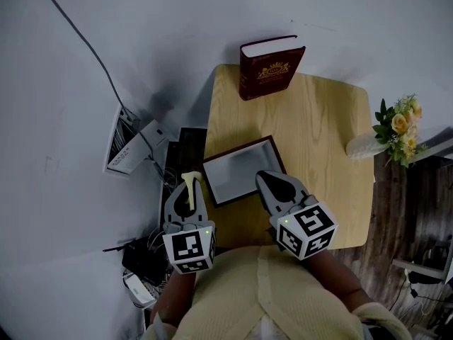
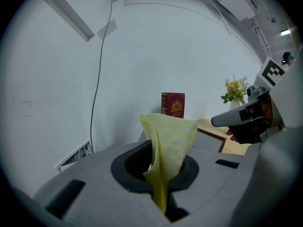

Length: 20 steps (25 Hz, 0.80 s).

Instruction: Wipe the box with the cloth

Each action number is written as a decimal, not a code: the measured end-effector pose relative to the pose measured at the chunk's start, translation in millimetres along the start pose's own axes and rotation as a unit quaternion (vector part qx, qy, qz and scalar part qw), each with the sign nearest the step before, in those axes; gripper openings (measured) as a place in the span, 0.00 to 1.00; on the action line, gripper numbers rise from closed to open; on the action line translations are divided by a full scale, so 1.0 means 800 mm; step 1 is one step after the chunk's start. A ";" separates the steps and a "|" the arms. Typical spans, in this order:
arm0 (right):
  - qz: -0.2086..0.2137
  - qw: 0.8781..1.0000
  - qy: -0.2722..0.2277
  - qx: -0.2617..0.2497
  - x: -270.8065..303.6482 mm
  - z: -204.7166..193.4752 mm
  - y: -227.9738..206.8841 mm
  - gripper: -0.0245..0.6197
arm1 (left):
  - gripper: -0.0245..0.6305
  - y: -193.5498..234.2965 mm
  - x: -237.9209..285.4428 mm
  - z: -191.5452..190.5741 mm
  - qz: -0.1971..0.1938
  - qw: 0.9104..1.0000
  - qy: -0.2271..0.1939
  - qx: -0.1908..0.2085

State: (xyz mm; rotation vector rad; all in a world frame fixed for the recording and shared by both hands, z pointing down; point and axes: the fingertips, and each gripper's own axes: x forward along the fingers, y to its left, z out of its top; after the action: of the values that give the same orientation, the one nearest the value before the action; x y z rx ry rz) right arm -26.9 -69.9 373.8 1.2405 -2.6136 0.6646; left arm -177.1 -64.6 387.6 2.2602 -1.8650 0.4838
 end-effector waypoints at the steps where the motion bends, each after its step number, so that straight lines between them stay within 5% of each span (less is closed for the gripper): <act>1: -0.001 1.000 0.000 -0.001 0.000 0.000 -0.001 0.08 | 0.07 0.000 0.001 -0.004 0.000 1.000 0.004 -0.004; 20: -0.025 1.000 -0.003 -0.010 -0.004 0.000 -0.010 0.08 | 0.07 -0.005 0.009 -0.013 -0.013 0.999 0.019 -0.028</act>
State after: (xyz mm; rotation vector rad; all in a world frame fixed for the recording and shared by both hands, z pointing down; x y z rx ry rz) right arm -18.7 -72.0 375.6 1.2992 -2.5783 0.6243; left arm -173.4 -66.8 399.7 2.2218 -1.8046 0.4619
